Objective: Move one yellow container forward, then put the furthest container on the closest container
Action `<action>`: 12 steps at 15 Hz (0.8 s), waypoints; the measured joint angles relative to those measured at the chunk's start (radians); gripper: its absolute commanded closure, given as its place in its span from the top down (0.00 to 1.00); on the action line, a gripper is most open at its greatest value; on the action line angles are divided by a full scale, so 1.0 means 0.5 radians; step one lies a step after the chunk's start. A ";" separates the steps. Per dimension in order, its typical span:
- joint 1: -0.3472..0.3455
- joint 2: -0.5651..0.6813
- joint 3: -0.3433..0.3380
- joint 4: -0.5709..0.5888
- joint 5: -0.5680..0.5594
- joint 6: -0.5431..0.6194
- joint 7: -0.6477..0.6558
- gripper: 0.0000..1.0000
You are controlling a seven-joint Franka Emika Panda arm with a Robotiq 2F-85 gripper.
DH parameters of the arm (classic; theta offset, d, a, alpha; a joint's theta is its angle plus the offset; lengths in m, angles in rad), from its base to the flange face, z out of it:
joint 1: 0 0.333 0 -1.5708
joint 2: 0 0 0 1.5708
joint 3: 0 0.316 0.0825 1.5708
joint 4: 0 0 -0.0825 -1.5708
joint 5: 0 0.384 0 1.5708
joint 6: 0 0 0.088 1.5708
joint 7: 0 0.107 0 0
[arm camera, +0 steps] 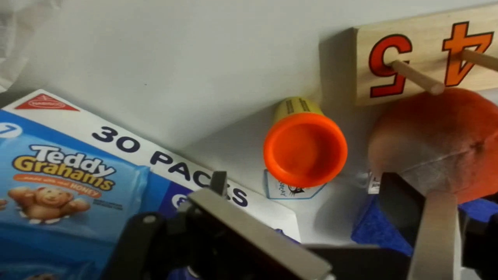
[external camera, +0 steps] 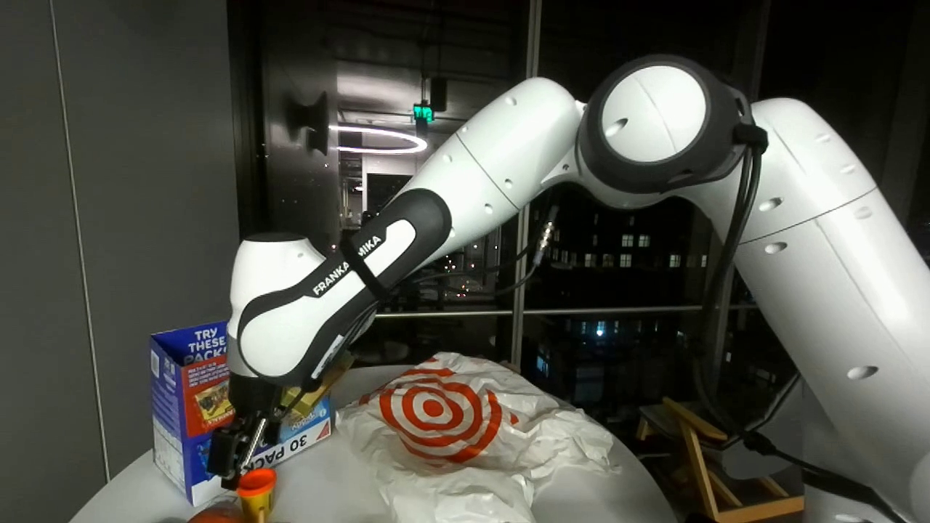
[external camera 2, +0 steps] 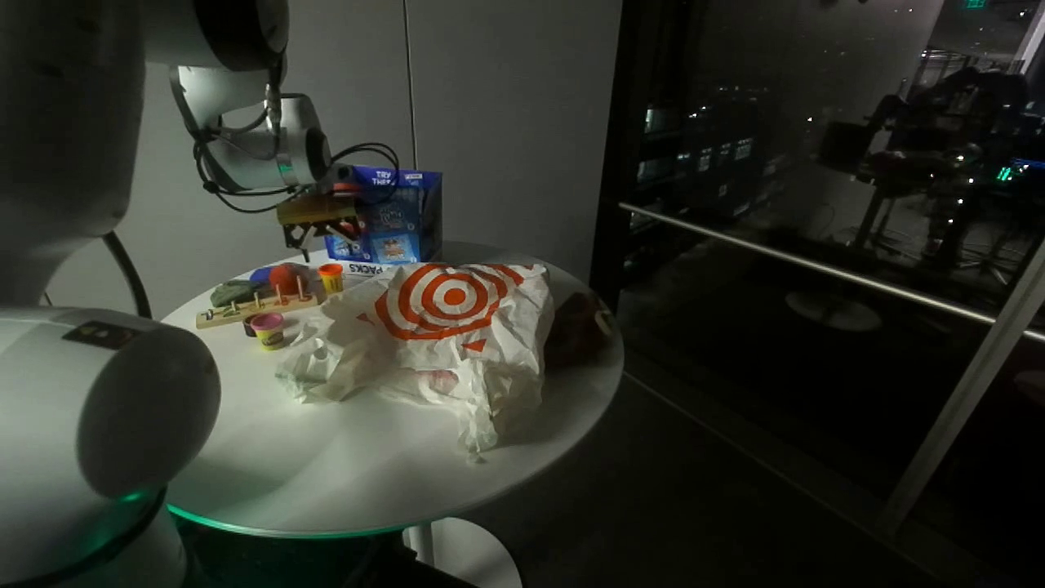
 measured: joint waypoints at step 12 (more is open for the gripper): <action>0.136 0.121 -0.133 0.133 -0.099 -0.170 0.422 1.00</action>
